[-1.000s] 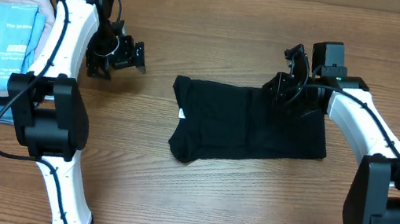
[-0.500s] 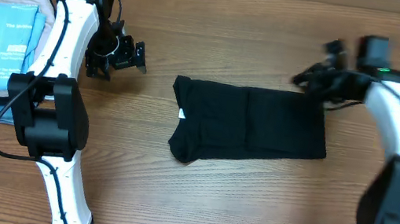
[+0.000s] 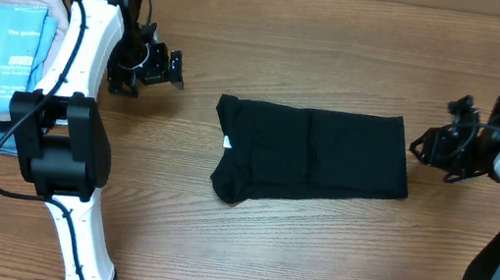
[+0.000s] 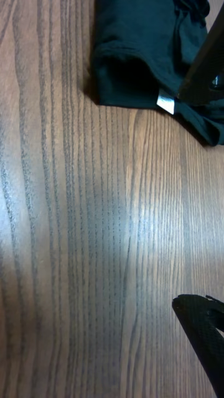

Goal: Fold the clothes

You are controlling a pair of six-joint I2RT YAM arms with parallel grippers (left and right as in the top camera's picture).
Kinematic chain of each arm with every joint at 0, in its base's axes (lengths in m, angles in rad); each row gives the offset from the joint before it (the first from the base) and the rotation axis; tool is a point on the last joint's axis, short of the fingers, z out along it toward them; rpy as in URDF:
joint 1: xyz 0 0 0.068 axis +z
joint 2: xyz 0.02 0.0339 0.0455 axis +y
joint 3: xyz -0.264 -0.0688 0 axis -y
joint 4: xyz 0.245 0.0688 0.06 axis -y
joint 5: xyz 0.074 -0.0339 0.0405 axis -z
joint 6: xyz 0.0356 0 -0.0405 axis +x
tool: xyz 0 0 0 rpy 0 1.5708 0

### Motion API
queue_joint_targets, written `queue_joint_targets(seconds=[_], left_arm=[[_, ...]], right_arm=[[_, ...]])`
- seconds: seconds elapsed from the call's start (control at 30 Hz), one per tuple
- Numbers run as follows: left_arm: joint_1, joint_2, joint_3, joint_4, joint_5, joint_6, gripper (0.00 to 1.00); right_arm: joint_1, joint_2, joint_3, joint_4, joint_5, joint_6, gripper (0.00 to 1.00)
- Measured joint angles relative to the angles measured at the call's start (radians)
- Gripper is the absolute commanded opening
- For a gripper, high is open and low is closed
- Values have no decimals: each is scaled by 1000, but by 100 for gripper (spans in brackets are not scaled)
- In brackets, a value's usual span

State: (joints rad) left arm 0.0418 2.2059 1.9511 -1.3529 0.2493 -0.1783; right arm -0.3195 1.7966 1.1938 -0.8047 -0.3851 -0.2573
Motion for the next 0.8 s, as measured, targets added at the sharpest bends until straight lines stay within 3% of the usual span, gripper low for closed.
queue_joint_targets(seconds=[0.23, 0.37, 0.6, 0.67, 0.73, 0.8], left_arm=[[0, 0, 0, 3, 0, 2, 100], [0, 0, 0, 2, 0, 2, 100], [0, 0, 0, -5, 0, 2, 100], [0, 0, 0, -5, 0, 2, 100], [0, 0, 0, -5, 0, 2, 100], [0, 0, 0, -5, 0, 2, 100]], right_arm=[[64, 3, -145, 155, -7, -6, 45], [64, 3, -154, 191, -7, -6, 51], [64, 4, -155, 244, 26, -5, 52], [64, 16, -155, 247, 37, -6, 48], [65, 47, -155, 251, 37, -6, 36], [65, 54, -154, 255, 25, -6, 34]])
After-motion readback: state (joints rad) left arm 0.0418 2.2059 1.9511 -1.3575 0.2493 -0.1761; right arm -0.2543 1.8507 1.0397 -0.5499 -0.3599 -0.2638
